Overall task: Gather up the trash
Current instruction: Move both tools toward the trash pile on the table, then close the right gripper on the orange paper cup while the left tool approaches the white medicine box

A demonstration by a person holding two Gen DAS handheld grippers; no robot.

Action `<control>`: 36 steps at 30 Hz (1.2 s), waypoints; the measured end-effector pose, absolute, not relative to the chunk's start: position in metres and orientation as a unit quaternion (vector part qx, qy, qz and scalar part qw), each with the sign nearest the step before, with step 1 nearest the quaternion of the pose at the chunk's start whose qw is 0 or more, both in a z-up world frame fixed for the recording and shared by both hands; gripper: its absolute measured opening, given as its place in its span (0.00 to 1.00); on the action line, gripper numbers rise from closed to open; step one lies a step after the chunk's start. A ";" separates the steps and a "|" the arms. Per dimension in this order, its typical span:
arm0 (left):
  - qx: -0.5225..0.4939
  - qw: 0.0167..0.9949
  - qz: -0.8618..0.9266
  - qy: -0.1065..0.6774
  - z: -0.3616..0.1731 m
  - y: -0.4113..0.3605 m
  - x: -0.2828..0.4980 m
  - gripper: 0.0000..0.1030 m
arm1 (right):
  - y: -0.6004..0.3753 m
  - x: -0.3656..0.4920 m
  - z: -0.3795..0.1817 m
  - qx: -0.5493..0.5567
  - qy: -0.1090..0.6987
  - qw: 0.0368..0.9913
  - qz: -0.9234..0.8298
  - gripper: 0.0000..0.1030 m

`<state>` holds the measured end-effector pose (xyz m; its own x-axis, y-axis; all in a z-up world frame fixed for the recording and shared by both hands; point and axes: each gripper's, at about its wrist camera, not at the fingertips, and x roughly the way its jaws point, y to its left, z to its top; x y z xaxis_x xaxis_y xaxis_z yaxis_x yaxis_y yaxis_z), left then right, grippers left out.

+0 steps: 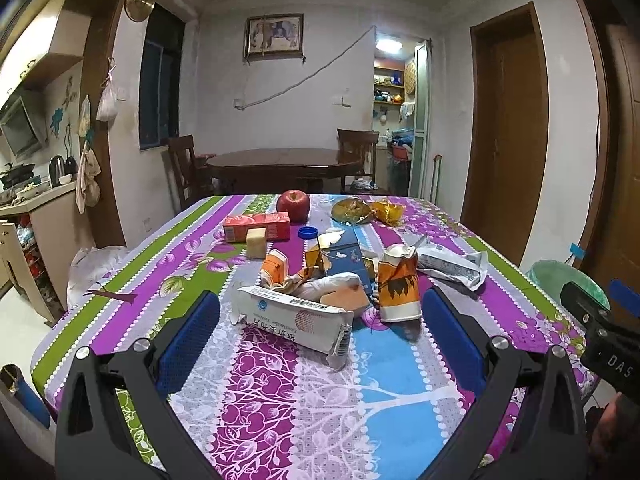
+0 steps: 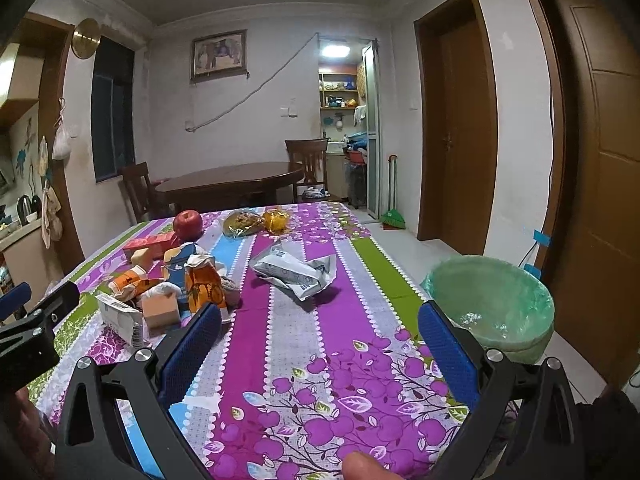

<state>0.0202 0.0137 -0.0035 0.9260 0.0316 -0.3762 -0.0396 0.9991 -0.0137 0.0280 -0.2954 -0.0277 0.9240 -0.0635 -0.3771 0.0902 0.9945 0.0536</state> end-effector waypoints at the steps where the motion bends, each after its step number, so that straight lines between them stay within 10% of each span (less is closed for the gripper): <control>1: -0.010 0.981 0.019 0.192 -0.004 0.013 0.021 0.95 | -0.297 0.030 -0.029 0.036 0.193 0.980 -0.039 0.96; 36: 0.000 0.964 0.120 0.238 -0.013 0.040 0.086 0.95 | -0.260 0.085 -0.013 -0.012 0.180 0.984 0.009 0.95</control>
<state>0.0864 0.0399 -0.0126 0.8585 0.2310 -0.4579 -0.2308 0.9713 0.0572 0.0846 -0.2602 -0.0133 0.9354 0.0135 -0.3534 -0.0221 0.9996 -0.0203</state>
